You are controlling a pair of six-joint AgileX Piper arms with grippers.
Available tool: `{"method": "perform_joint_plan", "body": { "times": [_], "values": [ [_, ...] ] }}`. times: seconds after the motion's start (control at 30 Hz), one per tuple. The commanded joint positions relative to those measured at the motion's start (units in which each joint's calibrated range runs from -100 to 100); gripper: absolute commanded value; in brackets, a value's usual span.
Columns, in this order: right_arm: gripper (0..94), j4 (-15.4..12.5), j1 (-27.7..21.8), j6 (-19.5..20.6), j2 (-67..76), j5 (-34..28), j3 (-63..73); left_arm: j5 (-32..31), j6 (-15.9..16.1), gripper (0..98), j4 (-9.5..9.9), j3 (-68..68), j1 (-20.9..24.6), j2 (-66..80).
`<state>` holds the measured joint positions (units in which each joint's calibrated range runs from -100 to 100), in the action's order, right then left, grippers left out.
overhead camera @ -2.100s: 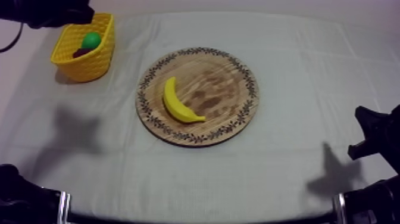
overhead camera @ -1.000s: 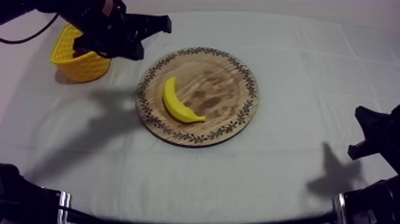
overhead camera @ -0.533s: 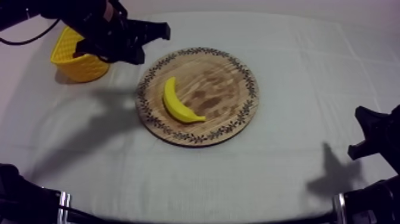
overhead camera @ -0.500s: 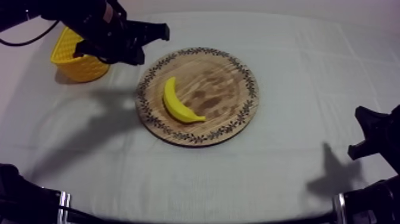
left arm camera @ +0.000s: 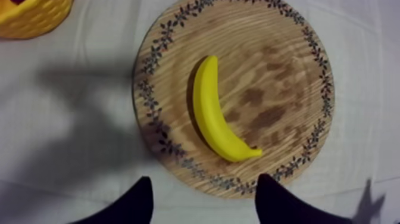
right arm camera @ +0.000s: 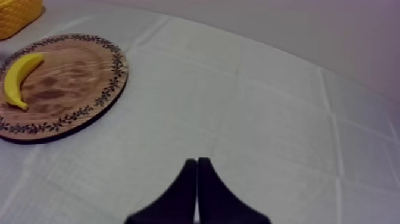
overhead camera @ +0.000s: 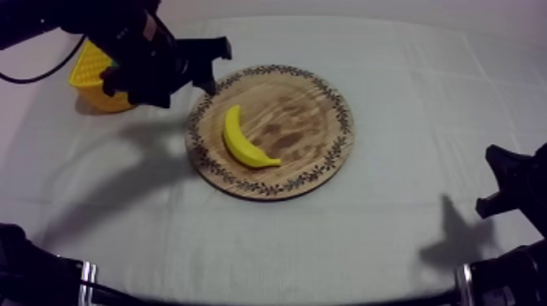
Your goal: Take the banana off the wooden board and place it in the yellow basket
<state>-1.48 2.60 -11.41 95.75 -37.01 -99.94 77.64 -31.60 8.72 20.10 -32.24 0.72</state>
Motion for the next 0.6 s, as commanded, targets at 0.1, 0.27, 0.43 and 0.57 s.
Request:
{"method": "perform_joint_plan", "body": {
  "times": [0.1,0.27,0.43,0.57],
  "values": [
    [0.3,0.0,0.0,0.0,0.0,0.0,0.0,0.6,-0.1,72.0,-1.19,0.4,-0.1,-0.9],
    [0.3,0.0,0.0,0.0,0.0,0.0,0.0,-0.4,-0.5,72.0,-1.55,0.5,-0.3,-2.4],
    [0.3,0.0,0.0,0.0,0.0,0.0,0.0,-2.7,-1.0,71.8,-1.69,0.7,-0.6,-5.3],
    [0.3,0.0,0.0,0.0,0.0,0.0,0.0,-3.3,-1.5,72.2,-2.02,-0.2,-1.1,-8.7]
  ]
}}
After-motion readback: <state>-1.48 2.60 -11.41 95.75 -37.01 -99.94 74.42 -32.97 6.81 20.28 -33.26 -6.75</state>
